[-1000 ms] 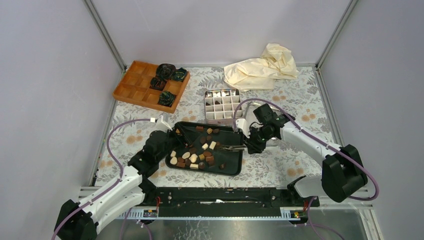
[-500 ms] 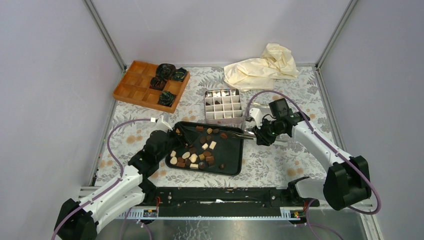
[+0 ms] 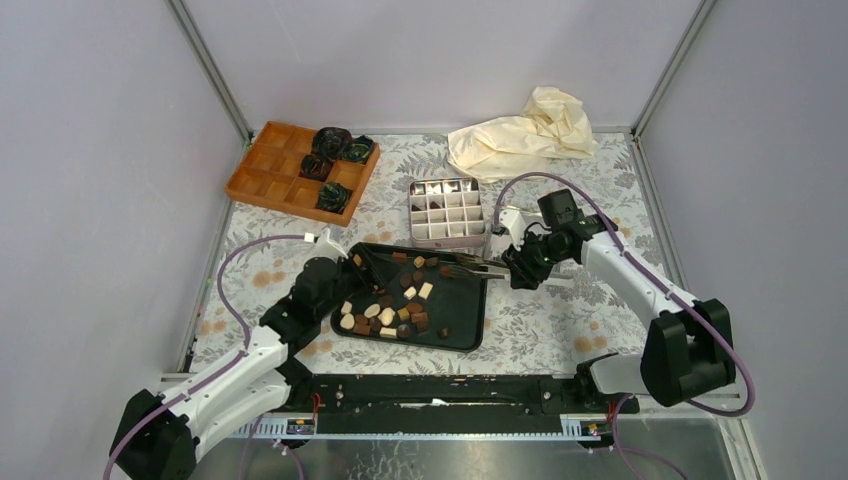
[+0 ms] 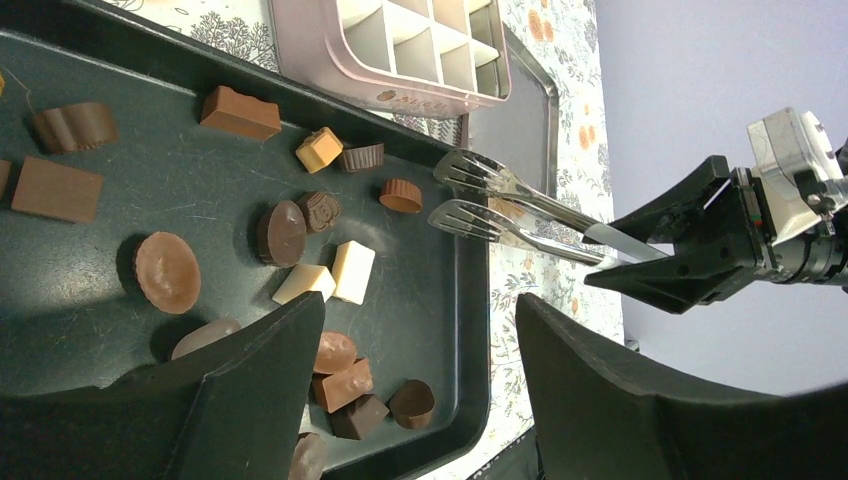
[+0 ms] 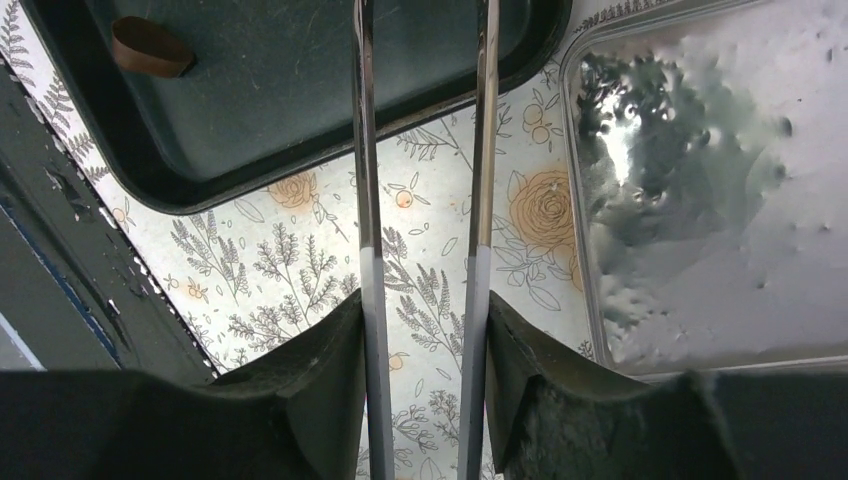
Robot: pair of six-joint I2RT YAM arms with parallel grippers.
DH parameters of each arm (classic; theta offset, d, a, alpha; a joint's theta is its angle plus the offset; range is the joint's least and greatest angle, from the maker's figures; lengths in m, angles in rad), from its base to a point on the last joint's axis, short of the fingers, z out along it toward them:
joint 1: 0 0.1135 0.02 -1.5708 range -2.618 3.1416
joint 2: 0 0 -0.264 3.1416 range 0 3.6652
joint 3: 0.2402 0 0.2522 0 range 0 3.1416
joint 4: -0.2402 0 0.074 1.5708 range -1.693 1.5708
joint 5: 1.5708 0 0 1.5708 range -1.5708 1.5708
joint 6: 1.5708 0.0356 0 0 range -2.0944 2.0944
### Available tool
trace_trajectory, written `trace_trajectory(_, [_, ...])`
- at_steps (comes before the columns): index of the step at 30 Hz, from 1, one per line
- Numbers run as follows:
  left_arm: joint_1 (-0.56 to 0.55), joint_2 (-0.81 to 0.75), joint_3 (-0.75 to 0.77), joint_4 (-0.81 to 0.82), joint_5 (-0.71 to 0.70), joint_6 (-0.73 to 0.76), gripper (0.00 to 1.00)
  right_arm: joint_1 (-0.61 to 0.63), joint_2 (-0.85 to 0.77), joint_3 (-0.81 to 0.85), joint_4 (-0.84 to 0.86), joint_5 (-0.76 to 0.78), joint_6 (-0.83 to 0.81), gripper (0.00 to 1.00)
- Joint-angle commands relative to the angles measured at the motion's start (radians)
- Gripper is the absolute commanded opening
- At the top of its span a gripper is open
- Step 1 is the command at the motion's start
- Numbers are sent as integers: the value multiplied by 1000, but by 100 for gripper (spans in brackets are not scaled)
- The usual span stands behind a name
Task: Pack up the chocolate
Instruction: Pick up the fake chocolate from the plate.
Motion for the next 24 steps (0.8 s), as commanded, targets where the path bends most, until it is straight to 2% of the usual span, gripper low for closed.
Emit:
trace_trajectory(1, [7,6,31,43,21,15,77,-2,48,81,1,-34,-15,48])
trace_trajectory(15, [8,37,43,60,30,17,78,42,163,124,8,-21,-45,46])
trace_trajectory(21, [8,55,52,71,38,16,77,44,156,130,14,-5,-43,25])
trace_trajectory(24, [7,70,58,80,46,16,77,44,130,123,16,-11,-37,9])
